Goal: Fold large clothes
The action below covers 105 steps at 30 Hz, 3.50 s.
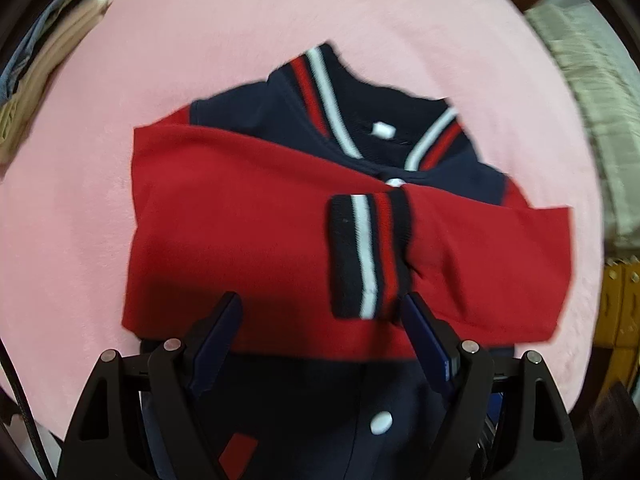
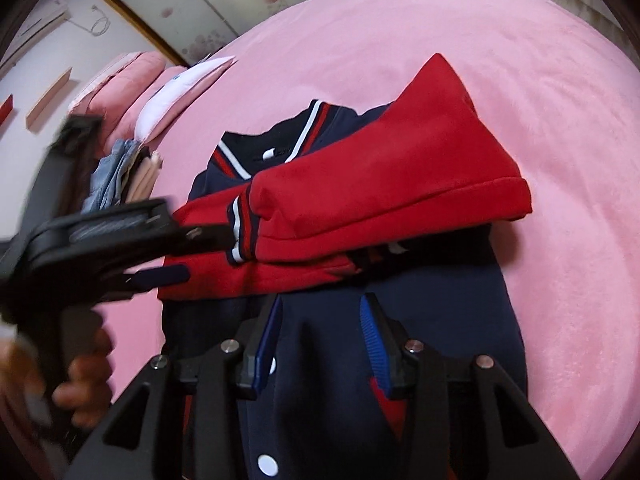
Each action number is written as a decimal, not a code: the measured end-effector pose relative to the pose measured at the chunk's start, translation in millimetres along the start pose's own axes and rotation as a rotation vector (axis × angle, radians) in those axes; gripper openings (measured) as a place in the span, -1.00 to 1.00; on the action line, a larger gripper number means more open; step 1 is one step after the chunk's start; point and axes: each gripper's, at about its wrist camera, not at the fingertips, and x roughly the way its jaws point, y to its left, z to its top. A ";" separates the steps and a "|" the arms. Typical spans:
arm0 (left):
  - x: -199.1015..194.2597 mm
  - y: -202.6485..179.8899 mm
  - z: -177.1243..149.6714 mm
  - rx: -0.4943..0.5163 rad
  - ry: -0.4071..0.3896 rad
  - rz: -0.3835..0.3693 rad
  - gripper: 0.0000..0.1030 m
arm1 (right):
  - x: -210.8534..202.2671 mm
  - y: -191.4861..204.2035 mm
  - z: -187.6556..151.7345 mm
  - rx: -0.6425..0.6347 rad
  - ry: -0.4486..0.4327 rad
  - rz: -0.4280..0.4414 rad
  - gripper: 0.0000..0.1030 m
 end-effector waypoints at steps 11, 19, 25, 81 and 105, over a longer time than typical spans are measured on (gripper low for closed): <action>13.1 -40.5 6.9 -0.020 -0.004 0.013 0.21 | -2.1 -8.8 27.0 -0.057 0.050 0.176 -0.22; 16.2 -79.3 7.8 0.030 -0.023 0.074 -0.35 | 1.6 -16.0 34.0 -0.105 0.114 0.252 -0.22; -22.1 -112.4 23.4 0.069 -0.152 0.002 -0.62 | 5.2 -11.8 40.1 -0.140 0.139 0.256 -0.22; 0.1 7.8 3.2 0.105 -0.079 0.238 -0.04 | 71.8 -18.4 90.6 -0.067 0.126 0.001 -1.00; -4.2 37.5 30.6 0.073 -0.095 0.171 -0.03 | 56.3 -65.5 113.8 0.007 0.028 -0.059 -1.00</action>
